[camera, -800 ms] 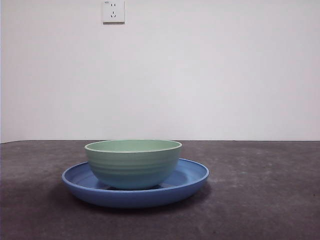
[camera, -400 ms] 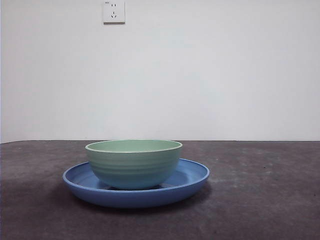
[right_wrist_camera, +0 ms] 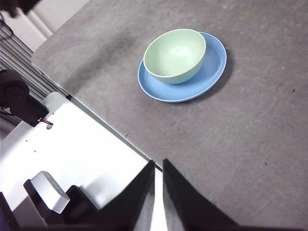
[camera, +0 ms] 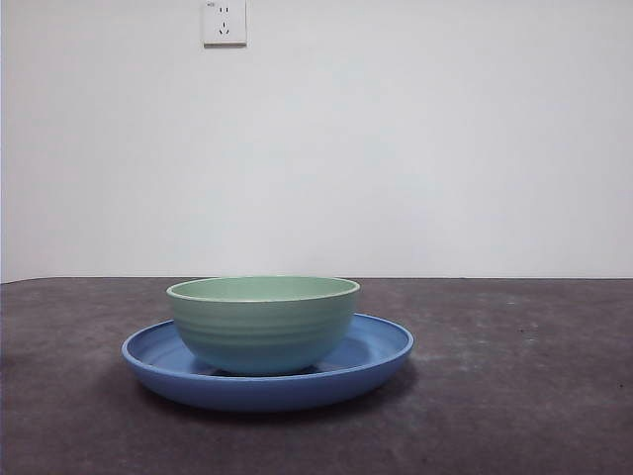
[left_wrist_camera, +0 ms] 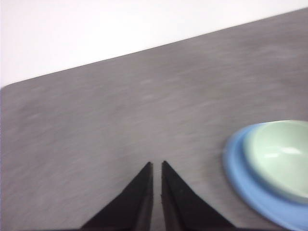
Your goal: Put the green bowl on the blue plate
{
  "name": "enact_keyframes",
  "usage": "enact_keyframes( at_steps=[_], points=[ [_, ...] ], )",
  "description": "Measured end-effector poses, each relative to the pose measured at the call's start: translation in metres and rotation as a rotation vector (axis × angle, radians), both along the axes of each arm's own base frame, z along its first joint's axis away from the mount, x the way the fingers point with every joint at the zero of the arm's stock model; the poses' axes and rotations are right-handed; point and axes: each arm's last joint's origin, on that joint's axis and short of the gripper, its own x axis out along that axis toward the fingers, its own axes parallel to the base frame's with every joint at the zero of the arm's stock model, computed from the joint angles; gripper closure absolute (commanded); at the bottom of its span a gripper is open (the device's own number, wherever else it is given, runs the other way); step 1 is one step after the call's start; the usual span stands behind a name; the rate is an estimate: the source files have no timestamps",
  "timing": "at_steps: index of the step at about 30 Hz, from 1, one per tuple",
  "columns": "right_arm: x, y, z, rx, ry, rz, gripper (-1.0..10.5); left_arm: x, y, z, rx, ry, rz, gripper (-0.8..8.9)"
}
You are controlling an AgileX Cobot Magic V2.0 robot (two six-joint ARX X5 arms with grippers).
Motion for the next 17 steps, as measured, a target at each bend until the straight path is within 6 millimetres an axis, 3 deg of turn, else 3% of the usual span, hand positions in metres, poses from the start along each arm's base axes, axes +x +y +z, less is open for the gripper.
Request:
enact_keyframes(
  at_steps=[10, 14, 17],
  points=[
    [0.0, 0.0, 0.0, 0.0, 0.0, 0.0, 9.2, 0.005, 0.007, -0.097, -0.041, -0.061, 0.091, 7.86],
    [0.0, 0.0, 0.0, 0.0, 0.0, 0.0, 9.2, 0.005, 0.007, -0.117, -0.089, -0.035, 0.108, 7.85],
    [0.0, 0.0, 0.0, 0.0, 0.0, 0.0, 9.2, 0.005, 0.008, -0.116, -0.116, -0.074, 0.145, 7.85]
  ],
)
